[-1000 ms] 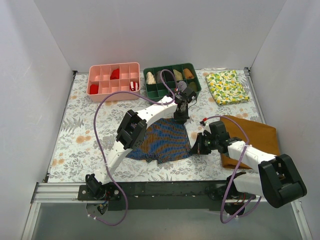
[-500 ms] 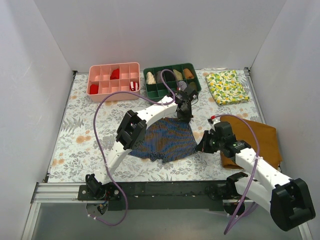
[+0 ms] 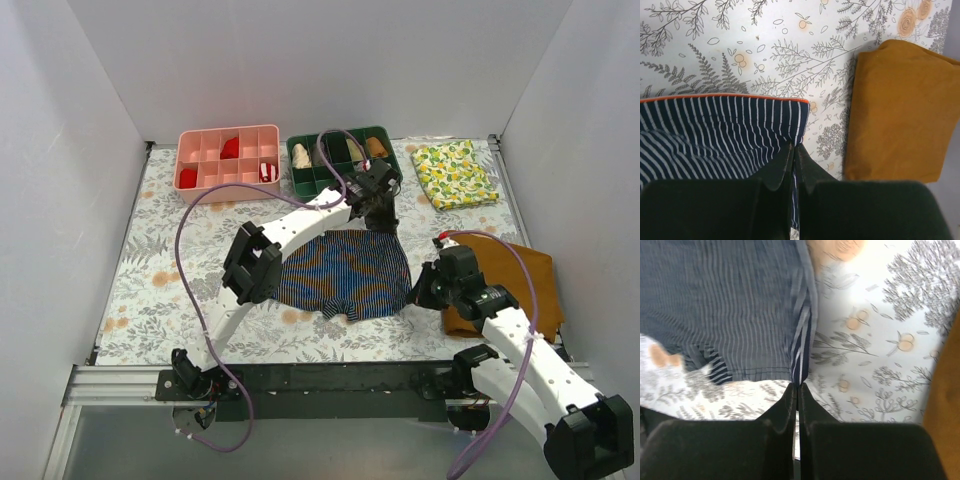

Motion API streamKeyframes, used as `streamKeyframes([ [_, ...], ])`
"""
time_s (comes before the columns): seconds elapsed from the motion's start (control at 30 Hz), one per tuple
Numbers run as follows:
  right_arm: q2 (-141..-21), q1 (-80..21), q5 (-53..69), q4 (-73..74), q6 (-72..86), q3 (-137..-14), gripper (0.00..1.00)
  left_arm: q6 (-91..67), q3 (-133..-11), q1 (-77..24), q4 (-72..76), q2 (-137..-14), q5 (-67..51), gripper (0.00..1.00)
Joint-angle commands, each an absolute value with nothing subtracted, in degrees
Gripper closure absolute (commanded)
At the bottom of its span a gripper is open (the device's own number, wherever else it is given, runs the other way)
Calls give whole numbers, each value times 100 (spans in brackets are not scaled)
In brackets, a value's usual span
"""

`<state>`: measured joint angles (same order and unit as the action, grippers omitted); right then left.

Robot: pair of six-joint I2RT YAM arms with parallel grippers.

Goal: Roll the underwear

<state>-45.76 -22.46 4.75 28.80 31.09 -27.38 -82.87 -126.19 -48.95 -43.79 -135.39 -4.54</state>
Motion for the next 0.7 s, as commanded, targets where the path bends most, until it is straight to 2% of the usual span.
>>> streamKeyframes([
  [0.0, -4289, -2215, 1219, 2602, 2997, -3356, 99, -8174, -12148, -4904, -4052, -12613, -466, 100],
  [0.33, -4877, -2601, 1749, 2180, 3234, -3691, 99, -8016, -11024, -4544, -3622, -11919, -553, 100],
  [0.67, -5774, -3813, 1310, 1820, 3577, -4096, 99, -7919, -9880, -3886, -3182, -11294, -835, 100],
])
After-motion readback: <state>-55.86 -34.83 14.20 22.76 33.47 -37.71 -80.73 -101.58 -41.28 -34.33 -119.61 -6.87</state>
